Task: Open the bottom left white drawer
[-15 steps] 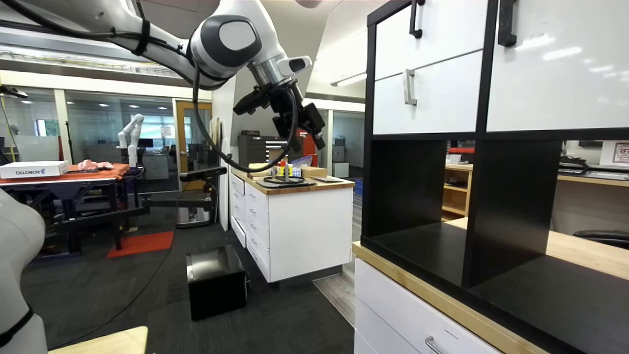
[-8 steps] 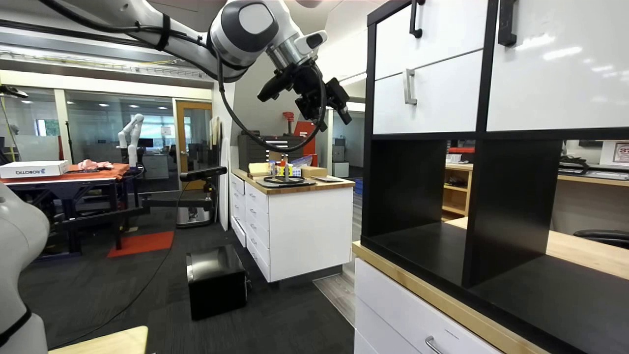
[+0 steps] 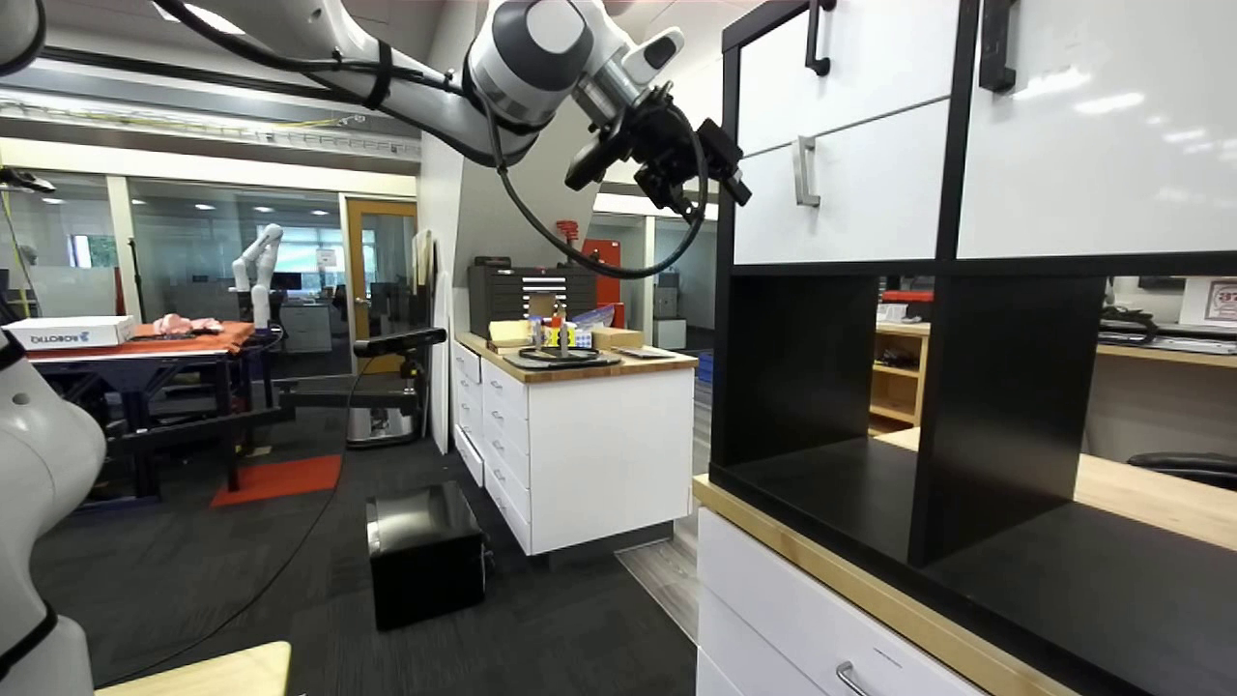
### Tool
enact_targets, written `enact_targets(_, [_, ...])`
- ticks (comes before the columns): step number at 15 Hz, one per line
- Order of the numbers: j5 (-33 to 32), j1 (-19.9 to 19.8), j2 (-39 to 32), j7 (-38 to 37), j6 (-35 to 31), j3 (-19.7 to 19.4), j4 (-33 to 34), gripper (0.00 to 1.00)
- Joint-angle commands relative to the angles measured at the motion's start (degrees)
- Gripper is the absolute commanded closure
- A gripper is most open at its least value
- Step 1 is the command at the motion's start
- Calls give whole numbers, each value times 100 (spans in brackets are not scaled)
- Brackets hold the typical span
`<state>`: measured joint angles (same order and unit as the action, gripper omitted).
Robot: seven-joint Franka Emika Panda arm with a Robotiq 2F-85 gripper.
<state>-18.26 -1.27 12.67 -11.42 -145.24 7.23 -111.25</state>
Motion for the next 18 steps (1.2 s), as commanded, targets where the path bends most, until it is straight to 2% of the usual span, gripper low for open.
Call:
enact_targets(1, [-67,9,-79,-74,-62,-29,84,0])
enact_targets(10, [-148,-8,-158,-133,-102,-24,116,0])
enact_targets(18, [-628,-74,-523,-278,-251,-36,759,0])
